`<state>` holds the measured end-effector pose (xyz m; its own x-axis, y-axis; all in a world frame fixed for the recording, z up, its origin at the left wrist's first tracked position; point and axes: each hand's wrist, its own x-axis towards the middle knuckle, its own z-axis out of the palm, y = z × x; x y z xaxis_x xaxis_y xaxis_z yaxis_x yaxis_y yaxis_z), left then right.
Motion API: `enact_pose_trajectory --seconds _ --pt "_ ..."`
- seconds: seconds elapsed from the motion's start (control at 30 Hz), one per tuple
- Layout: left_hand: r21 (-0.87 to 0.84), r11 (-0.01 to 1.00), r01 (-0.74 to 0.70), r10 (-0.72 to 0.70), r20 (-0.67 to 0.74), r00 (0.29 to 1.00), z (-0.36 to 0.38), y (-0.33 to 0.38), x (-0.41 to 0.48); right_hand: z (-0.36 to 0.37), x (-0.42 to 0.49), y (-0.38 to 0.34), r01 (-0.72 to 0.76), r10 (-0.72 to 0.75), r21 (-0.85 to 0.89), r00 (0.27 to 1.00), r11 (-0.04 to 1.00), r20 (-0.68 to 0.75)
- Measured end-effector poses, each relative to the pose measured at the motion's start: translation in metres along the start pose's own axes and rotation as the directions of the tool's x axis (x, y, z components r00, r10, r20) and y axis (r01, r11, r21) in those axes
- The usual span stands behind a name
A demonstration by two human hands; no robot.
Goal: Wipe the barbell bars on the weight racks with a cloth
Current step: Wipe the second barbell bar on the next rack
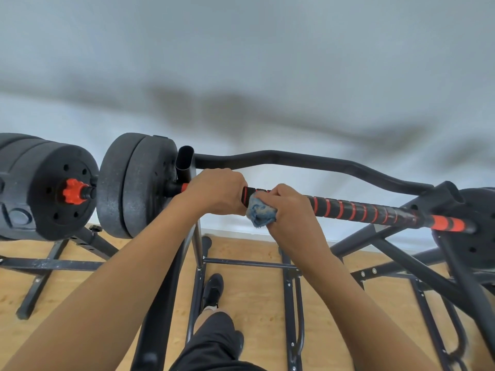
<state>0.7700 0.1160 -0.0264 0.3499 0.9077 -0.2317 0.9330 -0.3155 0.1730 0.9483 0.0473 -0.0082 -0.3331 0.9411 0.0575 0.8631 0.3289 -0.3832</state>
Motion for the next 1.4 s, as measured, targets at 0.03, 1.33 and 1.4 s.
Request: enact_pose_trajectory --seconds 0.03,1.33,1.4 --pt "-0.007 1.0 0.001 -0.001 -0.004 1.0 0.0 0.0 0.0 0.002 -0.004 0.0 0.005 -0.005 -0.009 1.0 1.0 0.024" --pt "-0.029 0.999 -0.044 0.042 -0.052 0.998 0.018 0.014 0.015 -0.026 0.025 0.015 -0.064 0.076 -0.108 0.99 0.992 0.119" --pt "-0.128 0.991 -0.029 0.042 0.098 0.994 0.012 0.013 0.022 -0.021 0.02 0.017 -0.054 0.059 -0.078 0.996 0.995 0.066"
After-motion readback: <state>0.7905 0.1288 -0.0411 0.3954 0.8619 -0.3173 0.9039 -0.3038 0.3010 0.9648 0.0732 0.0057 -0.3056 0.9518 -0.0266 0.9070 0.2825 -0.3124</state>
